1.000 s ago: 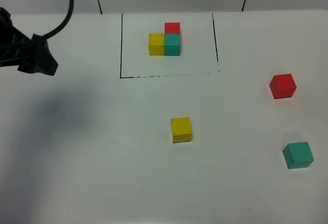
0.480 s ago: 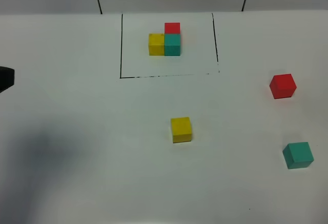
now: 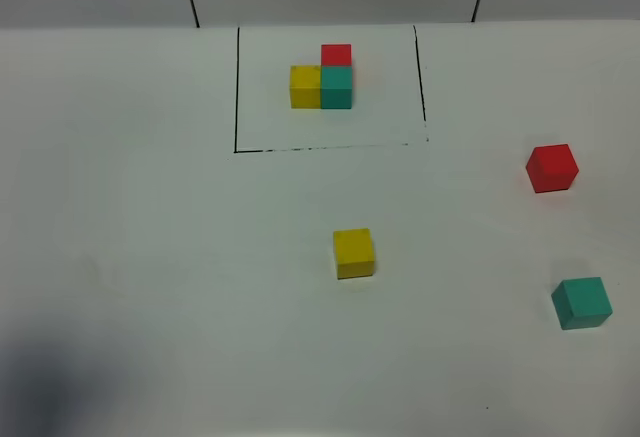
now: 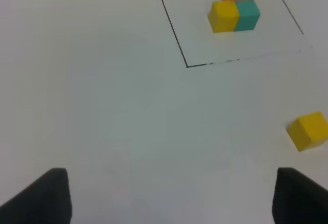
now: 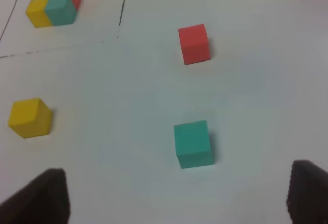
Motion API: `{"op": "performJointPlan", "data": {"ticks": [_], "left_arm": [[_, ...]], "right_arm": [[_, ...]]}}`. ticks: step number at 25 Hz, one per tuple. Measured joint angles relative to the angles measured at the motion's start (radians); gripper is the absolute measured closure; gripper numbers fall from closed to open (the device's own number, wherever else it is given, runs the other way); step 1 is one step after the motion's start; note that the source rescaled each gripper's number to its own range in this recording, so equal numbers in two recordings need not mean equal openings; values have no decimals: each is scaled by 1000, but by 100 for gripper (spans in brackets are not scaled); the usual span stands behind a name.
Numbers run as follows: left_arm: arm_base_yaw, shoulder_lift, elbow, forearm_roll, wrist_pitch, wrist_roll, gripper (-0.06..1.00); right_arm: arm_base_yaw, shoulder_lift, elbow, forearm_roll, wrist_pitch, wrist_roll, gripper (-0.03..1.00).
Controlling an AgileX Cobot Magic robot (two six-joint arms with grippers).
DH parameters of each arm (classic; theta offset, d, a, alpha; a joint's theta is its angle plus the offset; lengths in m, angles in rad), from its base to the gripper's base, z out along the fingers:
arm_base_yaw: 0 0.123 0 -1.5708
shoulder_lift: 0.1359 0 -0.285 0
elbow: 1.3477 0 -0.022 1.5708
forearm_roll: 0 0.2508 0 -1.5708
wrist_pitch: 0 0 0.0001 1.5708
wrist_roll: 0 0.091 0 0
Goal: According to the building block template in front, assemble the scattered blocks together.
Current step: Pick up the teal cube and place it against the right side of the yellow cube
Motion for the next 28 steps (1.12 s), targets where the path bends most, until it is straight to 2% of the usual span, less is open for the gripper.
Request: {"op": "performJointPlan", "data": {"ticks": [5, 18, 23, 28], "left_arm": [[0, -106, 63, 0, 29, -7, 21], [0, -360, 83, 1, 220, -24, 21], [0, -411, 93, 2, 226, -24, 21], [0, -455, 171, 2, 225, -24, 21]], "right_arm": [[0, 0, 0, 0, 0, 0, 24], [0, 0, 0, 0, -1, 1, 24], [0, 0, 0, 0, -1, 2, 24], [0, 0, 0, 0, -1, 3, 24]]}}
